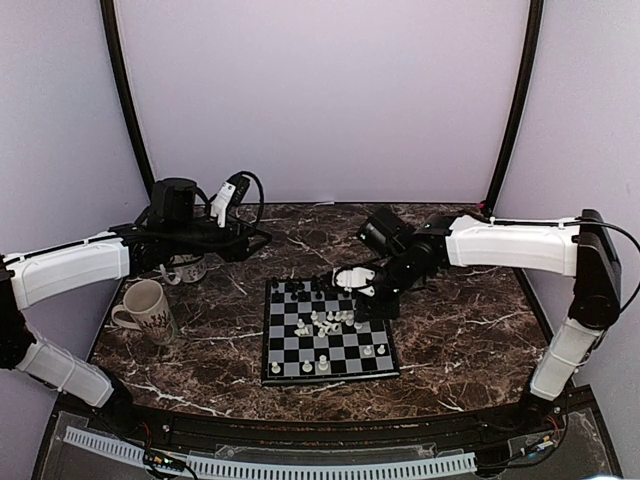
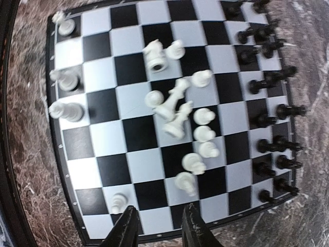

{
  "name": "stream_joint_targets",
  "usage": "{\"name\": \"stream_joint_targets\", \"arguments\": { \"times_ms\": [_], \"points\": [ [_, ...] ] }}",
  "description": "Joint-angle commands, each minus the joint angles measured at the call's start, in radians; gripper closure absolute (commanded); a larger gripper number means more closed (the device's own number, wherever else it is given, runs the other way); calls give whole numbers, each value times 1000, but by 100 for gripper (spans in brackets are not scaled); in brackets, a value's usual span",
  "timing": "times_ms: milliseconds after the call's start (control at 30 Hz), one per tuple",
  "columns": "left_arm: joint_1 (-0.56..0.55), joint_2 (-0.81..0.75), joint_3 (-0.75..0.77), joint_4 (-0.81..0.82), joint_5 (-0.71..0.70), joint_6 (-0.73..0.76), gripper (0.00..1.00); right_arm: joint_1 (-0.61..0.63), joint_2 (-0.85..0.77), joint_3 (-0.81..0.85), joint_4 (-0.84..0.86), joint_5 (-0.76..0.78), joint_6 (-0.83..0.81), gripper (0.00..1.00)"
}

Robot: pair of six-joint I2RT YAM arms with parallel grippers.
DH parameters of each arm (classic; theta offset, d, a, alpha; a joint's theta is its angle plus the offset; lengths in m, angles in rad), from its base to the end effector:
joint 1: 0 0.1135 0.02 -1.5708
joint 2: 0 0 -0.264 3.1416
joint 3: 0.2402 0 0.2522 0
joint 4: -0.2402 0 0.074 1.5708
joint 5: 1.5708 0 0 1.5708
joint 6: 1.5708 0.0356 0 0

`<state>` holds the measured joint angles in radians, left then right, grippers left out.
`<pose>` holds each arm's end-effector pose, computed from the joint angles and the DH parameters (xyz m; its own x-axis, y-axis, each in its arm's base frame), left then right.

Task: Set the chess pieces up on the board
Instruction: Place the pawn at h2, then pick up the knight from the chessboard.

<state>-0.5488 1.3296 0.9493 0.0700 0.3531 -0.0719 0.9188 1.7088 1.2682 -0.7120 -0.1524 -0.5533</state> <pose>0.2572 -0.1717 0.3018 -0.3152 0.1137 -0.9422 0.7497 0.6385 -0.1737 0.2067 0.2797 0.2250 -0.0392 -0.9074 -0.4184 -0.9916 0.0869 -0.0954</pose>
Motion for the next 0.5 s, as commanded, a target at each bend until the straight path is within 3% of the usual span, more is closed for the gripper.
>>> {"name": "stream_joint_targets", "arguments": {
  "times_ms": [0,467],
  "points": [
    [-5,15,14,-26,74,3,50,-86,6,87,-21,-77,67,70],
    [-6,17,21,-38,96,3,51,-124,159,140,-51,-112,89,60]
  ]
}}
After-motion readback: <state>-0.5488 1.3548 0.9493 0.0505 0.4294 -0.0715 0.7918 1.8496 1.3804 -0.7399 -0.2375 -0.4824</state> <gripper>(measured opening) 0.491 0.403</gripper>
